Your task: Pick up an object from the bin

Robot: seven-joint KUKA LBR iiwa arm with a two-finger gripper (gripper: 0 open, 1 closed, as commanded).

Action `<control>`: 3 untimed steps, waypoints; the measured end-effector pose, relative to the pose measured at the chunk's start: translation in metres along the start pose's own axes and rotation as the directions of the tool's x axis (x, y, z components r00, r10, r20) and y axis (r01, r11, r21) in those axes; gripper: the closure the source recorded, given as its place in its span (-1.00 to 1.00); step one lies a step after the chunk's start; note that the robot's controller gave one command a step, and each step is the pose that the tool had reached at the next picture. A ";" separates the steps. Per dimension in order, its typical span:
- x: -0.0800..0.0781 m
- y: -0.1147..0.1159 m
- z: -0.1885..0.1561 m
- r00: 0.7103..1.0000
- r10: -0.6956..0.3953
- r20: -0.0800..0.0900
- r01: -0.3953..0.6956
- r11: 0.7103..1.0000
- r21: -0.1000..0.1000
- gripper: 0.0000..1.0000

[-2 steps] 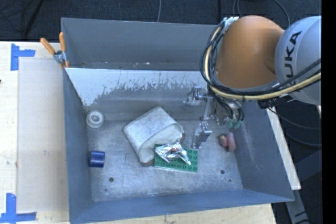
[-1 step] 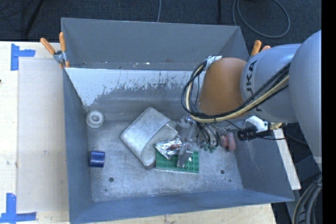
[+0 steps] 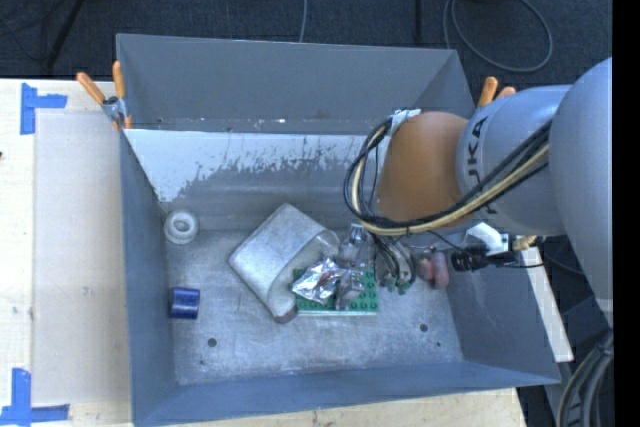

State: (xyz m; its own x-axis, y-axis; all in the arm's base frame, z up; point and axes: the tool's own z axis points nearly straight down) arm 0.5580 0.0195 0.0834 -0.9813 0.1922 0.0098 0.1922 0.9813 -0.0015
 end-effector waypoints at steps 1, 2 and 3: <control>0.007 0.008 -0.100 0.999 0.034 0.016 -0.034 0.999 -0.004 1.00; 0.012 0.011 -0.184 0.954 -0.298 0.012 0.298 0.954 0.002 1.00; 0.062 0.028 -0.096 0.915 -0.403 -0.002 0.403 0.915 0.000 1.00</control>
Offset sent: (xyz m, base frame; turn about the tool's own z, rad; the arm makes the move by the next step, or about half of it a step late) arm -0.0060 0.0088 0.0961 0.0358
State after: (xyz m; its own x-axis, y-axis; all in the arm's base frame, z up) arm 0.5032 0.0590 0.1802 -0.9756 -0.2193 0.0116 -0.2193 0.9757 0.0026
